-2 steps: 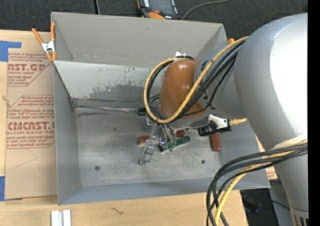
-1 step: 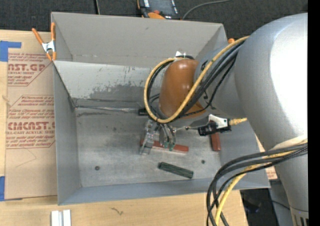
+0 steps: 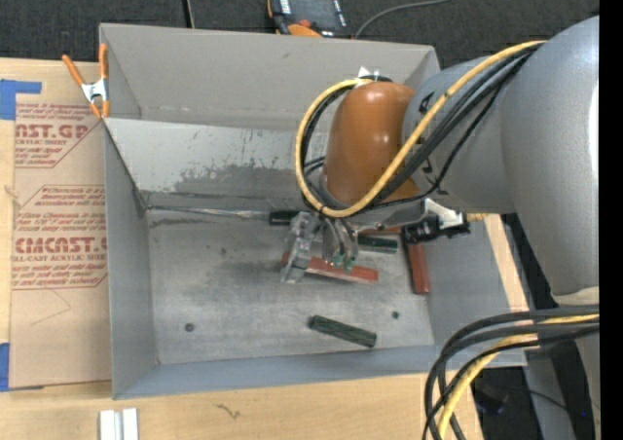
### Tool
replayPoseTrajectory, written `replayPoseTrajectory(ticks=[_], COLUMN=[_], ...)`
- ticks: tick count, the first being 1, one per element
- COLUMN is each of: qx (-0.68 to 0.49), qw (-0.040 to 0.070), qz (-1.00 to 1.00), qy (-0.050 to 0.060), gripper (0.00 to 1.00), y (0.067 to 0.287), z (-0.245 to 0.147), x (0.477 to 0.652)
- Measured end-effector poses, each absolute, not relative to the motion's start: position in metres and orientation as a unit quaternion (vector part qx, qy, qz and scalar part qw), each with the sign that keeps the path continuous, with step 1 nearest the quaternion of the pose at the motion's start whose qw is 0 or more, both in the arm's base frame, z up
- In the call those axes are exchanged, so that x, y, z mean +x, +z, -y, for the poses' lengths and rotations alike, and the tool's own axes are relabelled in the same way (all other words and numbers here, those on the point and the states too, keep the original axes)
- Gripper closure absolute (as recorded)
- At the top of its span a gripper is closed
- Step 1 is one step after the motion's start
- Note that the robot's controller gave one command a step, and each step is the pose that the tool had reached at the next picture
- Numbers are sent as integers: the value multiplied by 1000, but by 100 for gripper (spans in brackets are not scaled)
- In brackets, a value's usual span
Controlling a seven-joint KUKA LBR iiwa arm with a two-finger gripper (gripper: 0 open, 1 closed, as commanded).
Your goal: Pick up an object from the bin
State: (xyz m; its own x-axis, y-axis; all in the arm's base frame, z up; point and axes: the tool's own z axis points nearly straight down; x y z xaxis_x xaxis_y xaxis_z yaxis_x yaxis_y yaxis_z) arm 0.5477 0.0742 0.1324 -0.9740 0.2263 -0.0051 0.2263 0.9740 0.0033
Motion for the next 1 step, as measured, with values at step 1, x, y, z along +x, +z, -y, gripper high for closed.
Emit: replayPoseTrajectory(ticks=[1], qx=[114], qw=[1], qz=[-994], qy=[1], gripper=[100], y=[134], z=[-75], x=[548])
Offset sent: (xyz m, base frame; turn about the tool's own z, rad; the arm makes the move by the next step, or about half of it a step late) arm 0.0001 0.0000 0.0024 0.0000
